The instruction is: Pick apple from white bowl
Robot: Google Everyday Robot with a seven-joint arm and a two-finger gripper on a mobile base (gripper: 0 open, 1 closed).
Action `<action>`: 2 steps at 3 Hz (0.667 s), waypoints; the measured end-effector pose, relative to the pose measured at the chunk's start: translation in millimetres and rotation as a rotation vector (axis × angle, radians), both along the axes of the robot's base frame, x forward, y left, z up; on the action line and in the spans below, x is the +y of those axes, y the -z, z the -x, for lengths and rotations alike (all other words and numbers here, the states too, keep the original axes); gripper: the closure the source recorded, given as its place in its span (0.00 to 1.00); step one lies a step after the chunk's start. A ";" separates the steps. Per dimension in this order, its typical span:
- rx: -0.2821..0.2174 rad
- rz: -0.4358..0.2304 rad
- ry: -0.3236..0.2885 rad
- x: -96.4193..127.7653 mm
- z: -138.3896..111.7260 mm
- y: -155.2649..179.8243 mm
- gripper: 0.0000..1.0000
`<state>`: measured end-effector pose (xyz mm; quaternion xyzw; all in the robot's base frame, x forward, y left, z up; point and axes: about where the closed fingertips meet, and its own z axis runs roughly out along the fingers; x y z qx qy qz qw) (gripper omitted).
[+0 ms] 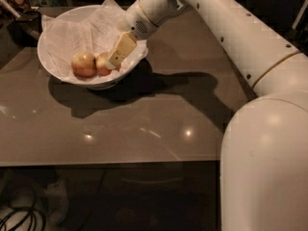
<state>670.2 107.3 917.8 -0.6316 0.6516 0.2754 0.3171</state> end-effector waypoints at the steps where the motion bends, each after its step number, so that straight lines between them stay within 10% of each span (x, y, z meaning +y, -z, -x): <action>1: -0.013 -0.001 0.032 -1.7 -4.6 4.2 0.00; 2: -0.020 0.006 0.067 -3.2 -8.6 8.5 0.18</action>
Offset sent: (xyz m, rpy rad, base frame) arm 0.0136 -0.0111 -0.0091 -0.0119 -0.0365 -0.1199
